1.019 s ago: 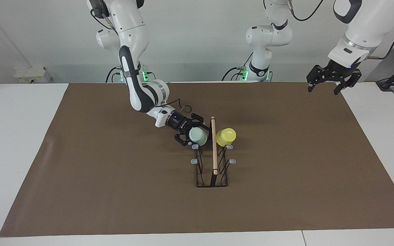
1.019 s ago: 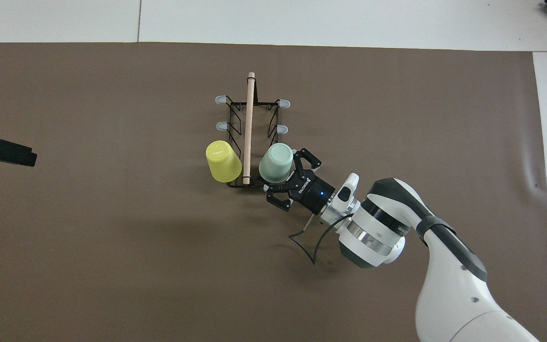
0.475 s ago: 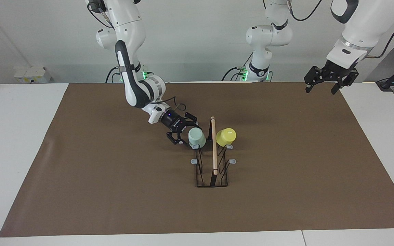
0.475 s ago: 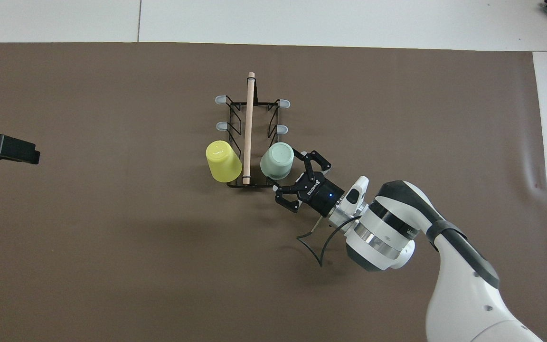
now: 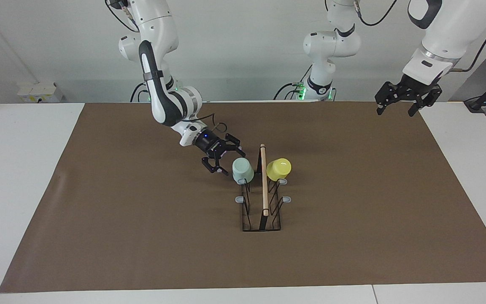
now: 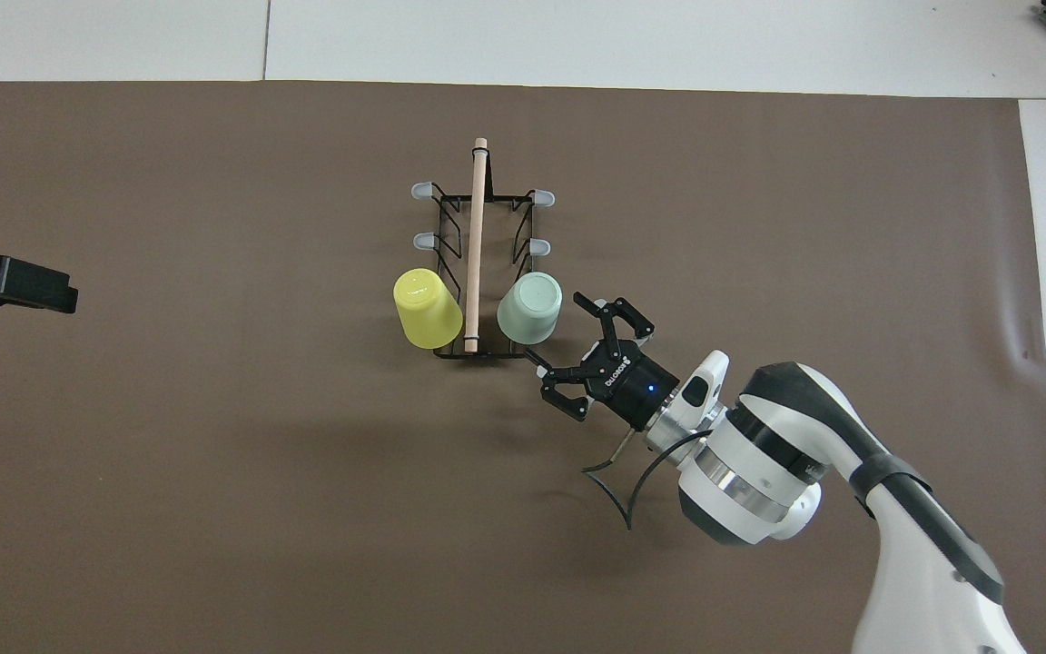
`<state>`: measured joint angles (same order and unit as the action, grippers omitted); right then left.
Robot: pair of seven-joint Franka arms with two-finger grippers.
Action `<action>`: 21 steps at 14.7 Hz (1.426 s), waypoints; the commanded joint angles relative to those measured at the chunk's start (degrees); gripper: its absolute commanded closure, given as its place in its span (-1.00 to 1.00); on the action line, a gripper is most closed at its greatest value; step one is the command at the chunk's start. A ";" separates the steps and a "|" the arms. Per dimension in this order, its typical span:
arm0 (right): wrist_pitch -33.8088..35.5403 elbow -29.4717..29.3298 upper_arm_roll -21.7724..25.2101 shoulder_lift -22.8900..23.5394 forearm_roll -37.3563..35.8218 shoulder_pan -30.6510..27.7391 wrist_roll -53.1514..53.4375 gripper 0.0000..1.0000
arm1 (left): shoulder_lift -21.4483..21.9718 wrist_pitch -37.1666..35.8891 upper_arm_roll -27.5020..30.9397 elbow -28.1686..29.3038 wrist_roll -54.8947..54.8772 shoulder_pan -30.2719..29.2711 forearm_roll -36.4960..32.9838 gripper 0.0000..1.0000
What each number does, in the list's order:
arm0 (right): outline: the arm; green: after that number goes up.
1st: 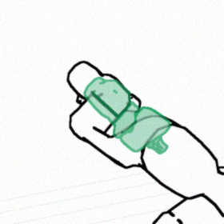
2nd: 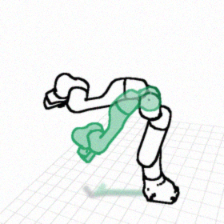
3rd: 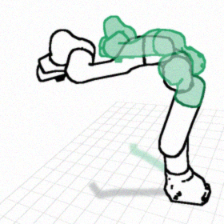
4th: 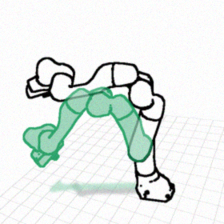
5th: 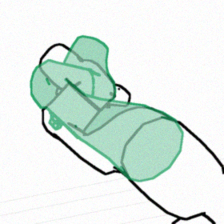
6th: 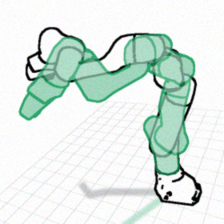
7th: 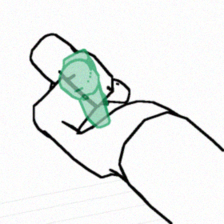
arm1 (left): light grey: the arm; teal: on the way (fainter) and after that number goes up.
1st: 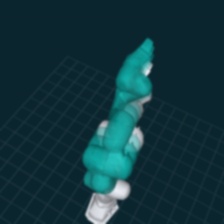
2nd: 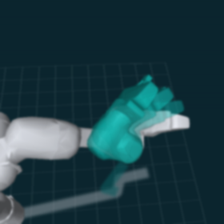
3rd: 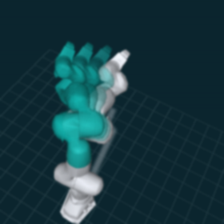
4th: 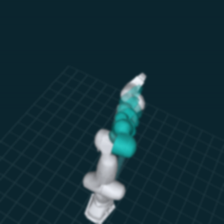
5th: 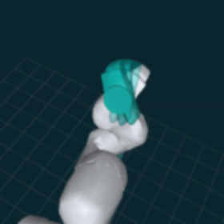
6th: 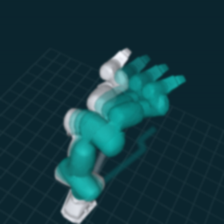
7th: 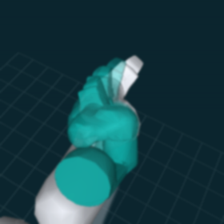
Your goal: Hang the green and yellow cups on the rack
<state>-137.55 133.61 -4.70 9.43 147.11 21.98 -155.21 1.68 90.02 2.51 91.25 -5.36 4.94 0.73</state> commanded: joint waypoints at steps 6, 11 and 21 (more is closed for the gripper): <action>-19.03 5.96 -0.66 -12.41 5.03 0.96 0.53 -1.00 | 1.66 0.07 0.13 1.74 0.97 0.24 -0.20 -1.00; -31.45 3.42 -0.66 -15.50 1.79 2.89 0.44 -1.00 | 1.75 0.07 0.13 1.74 0.97 0.24 -0.20 -1.00; -39.11 -6.86 -0.31 -10.49 -44.40 -4.65 -0.09 -1.00 | 1.66 0.07 0.13 1.74 0.97 0.24 -0.20 -1.00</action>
<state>-176.84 129.45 -4.70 -3.90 110.82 20.43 -154.10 1.70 90.02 2.52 91.25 -5.21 4.94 0.73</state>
